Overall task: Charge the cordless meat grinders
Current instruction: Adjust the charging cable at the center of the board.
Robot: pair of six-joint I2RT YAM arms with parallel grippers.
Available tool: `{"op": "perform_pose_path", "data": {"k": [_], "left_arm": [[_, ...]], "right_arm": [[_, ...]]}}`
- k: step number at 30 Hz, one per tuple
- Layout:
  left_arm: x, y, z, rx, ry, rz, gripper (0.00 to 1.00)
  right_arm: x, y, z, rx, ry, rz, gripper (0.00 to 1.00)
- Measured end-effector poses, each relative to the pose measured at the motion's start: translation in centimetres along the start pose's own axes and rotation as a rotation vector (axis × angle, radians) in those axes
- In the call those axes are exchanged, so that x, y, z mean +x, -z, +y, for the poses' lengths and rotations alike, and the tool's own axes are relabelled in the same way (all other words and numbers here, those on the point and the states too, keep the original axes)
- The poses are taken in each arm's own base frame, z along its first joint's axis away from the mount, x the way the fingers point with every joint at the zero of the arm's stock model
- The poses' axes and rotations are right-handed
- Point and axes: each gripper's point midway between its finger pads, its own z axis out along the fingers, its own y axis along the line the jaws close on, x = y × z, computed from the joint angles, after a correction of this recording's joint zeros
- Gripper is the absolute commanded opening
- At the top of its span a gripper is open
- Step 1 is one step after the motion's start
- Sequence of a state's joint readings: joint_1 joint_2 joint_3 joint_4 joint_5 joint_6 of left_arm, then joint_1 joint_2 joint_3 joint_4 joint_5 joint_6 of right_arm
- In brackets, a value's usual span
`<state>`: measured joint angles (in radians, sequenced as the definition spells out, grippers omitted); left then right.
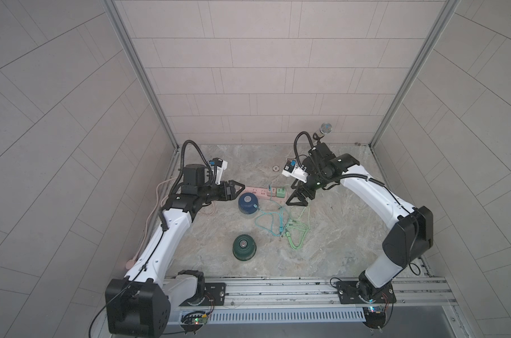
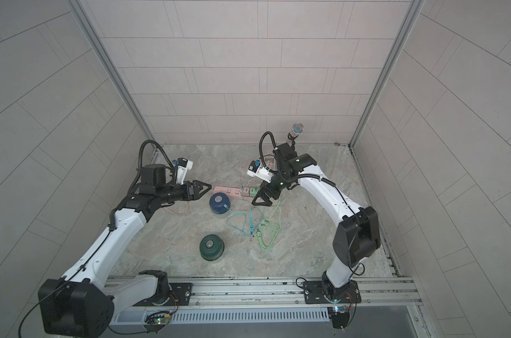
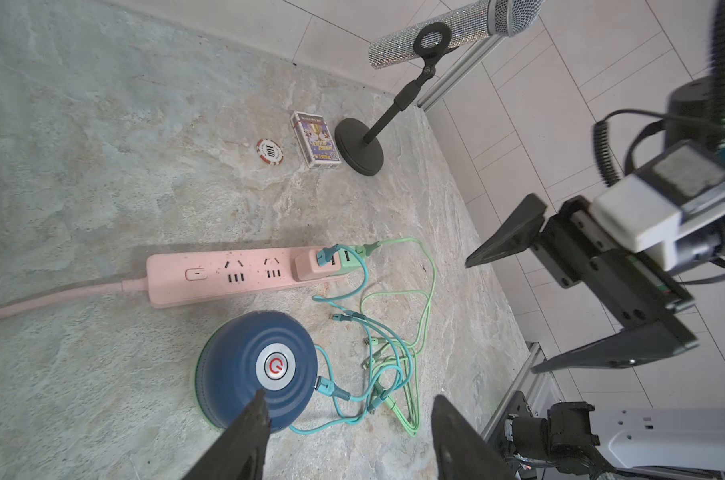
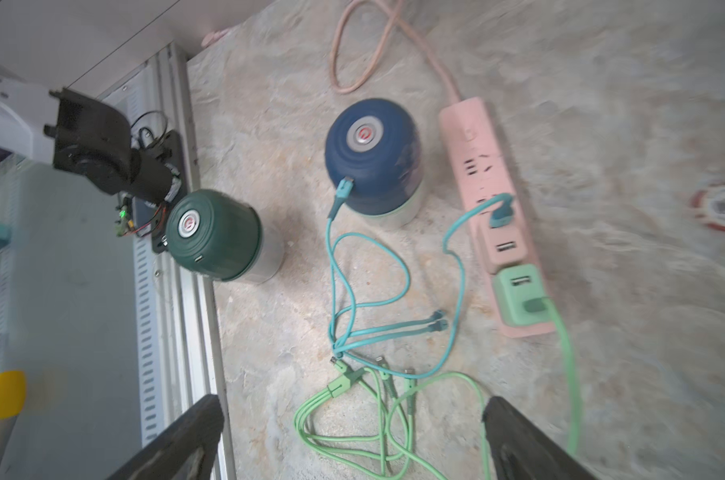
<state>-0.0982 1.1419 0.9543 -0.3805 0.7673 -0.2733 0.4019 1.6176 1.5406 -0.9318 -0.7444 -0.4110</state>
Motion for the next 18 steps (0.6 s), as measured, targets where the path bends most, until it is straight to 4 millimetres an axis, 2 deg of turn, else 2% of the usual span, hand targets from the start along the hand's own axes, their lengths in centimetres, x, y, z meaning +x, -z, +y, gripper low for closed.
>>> {"op": "perform_pose_path", "data": {"k": [3,6,9,11,14,18], "left_arm": [[-0.3,0.1,0.4,-0.03,0.011,-0.007,0.66],[-0.2,0.3,0.8,-0.056,0.025,-0.008,0.66],[-0.1,0.4,0.9,-0.069,0.035,-0.01,0.67],[0.0,0.5,0.7,-0.073,0.037,-0.01,0.67],[0.0,0.5,0.4,-0.074,0.033,-0.012,0.67],[1.2,0.0,-0.3,-0.076,0.028,0.027,0.67]], "right_arm": [[-0.2,1.8,-1.4,0.142,-0.022,-0.025,0.99],[0.9,3.6,-2.8,0.316,-0.06,-0.046,0.99],[2.2,5.6,-3.1,0.446,-0.122,-0.08,0.99],[2.5,7.0,-2.8,0.501,-0.161,-0.131,0.99],[3.1,8.0,-1.6,0.511,-0.217,-0.202,0.99],[3.9,7.0,0.4,0.405,-0.282,-0.257,0.99]]}}
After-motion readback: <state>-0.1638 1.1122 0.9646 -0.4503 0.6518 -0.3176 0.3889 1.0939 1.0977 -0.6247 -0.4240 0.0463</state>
